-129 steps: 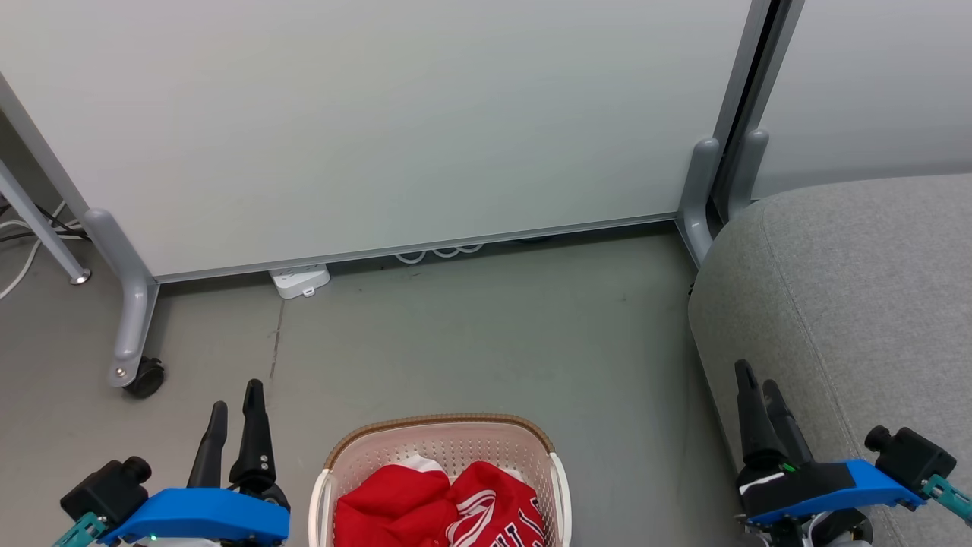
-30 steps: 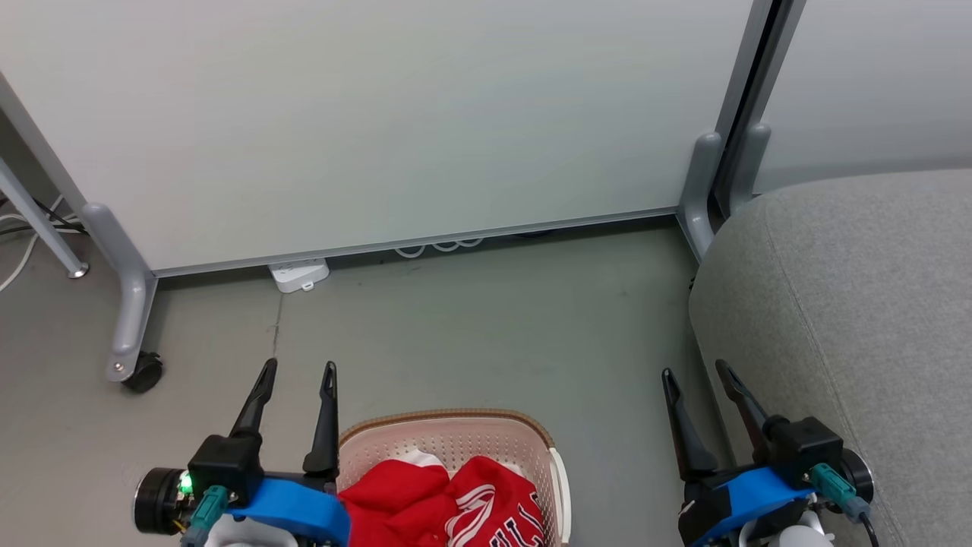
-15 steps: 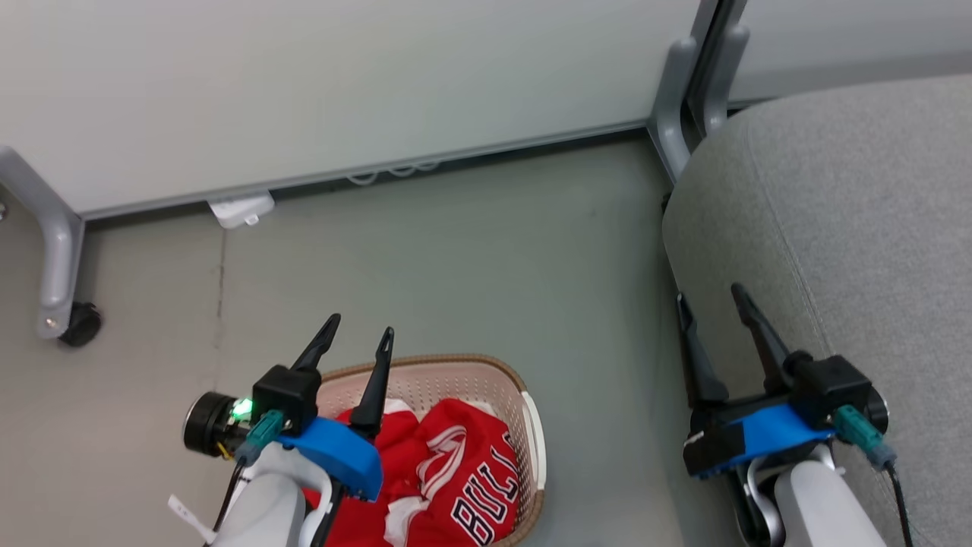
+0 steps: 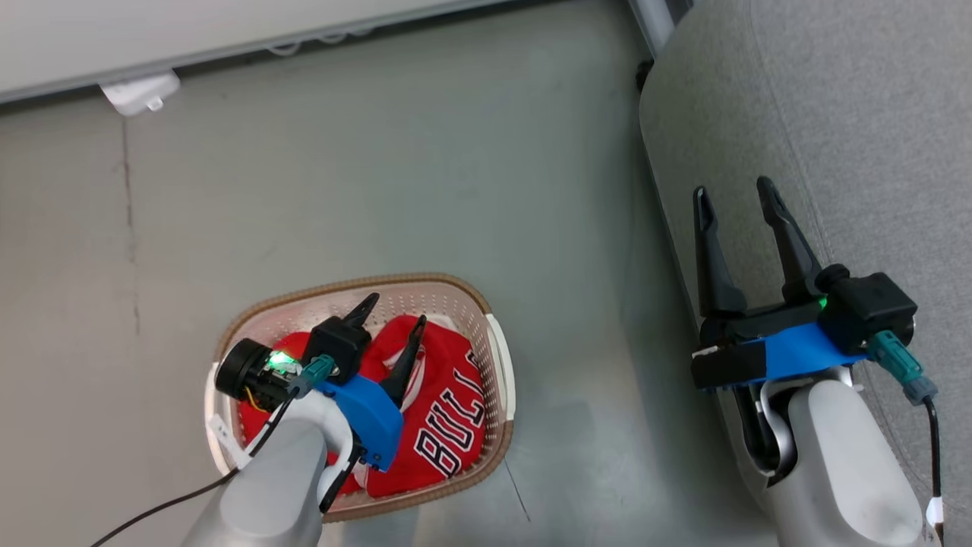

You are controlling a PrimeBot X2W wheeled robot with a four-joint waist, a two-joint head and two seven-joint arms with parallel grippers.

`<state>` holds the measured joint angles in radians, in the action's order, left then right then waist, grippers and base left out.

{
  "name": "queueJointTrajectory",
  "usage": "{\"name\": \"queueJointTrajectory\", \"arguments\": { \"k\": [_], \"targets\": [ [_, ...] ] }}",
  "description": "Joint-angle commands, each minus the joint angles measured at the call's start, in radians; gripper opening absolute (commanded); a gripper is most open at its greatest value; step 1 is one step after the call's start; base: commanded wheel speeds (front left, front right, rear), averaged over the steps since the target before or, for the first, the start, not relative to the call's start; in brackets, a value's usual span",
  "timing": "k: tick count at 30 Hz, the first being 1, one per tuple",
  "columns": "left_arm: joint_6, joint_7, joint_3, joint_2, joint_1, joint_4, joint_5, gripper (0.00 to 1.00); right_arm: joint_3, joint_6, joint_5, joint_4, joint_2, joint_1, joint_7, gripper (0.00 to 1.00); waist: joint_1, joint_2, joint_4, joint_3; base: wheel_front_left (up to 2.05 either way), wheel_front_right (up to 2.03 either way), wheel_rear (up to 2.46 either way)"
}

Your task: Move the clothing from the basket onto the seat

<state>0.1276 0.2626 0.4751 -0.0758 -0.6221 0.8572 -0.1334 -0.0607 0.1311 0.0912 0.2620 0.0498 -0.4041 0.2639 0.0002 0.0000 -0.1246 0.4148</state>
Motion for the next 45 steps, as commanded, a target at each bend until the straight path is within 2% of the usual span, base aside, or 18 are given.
{"name": "queueJointTrajectory", "arguments": {
  "k": [1, 7, 11, 19, 31, 44, 45],
  "targets": [
    [0.004, 0.003, 0.027, -0.009, -0.035, 0.025, -0.017, 1.00, 0.000, -0.001, 0.008, -0.010, 0.001, -0.029, 0.001, 1.00, -0.0002, 0.0000, -0.019, 0.061, 0.00, 0.00, 0.00],
    [0.004, 0.003, 0.125, -0.015, -0.093, 0.121, -0.074, 1.00, -0.012, -0.001, 0.020, -0.027, 0.001, -0.069, 0.001, 1.00, -0.0002, 0.0000, -0.037, 0.133, 0.00, 0.00, 0.00],
    [0.004, 0.003, 0.227, -0.020, -0.147, 0.214, -0.131, 1.00, -0.029, -0.001, 0.029, -0.043, 0.001, -0.111, 0.001, 1.00, -0.0002, 0.0000, -0.057, 0.200, 0.00, 0.00, 0.00],
    [0.004, -0.026, 0.346, -0.028, -0.210, 0.293, -0.220, 1.00, -0.039, -0.001, 0.031, -0.063, 0.001, -0.159, 0.001, 1.00, -0.0002, 0.0000, -0.074, 0.291, 0.00, 0.00, 0.00],
    [0.004, -0.093, 0.496, -0.066, -0.298, 0.344, -0.335, 1.00, -0.049, -0.001, 0.024, -0.104, 0.001, -0.227, 0.001, 1.00, -0.0002, 0.0000, -0.086, 0.430, 0.00, 0.00, 0.00],
    [0.004, -0.143, 0.608, -0.052, -0.361, 0.356, -0.412, 1.00, -0.054, -0.001, 0.017, -0.139, 0.001, -0.273, 0.001, 1.00, -0.0002, 0.0000, -0.076, 0.531, 0.00, 0.00, 0.00],
    [0.004, -0.145, 0.617, -0.051, -0.364, 0.357, -0.416, 0.91, -0.054, -0.001, 0.015, -0.139, 0.001, -0.275, 0.001, 1.00, -0.0002, 0.0000, -0.075, 0.534, 0.00, 0.00, 0.00]
  ]
}}
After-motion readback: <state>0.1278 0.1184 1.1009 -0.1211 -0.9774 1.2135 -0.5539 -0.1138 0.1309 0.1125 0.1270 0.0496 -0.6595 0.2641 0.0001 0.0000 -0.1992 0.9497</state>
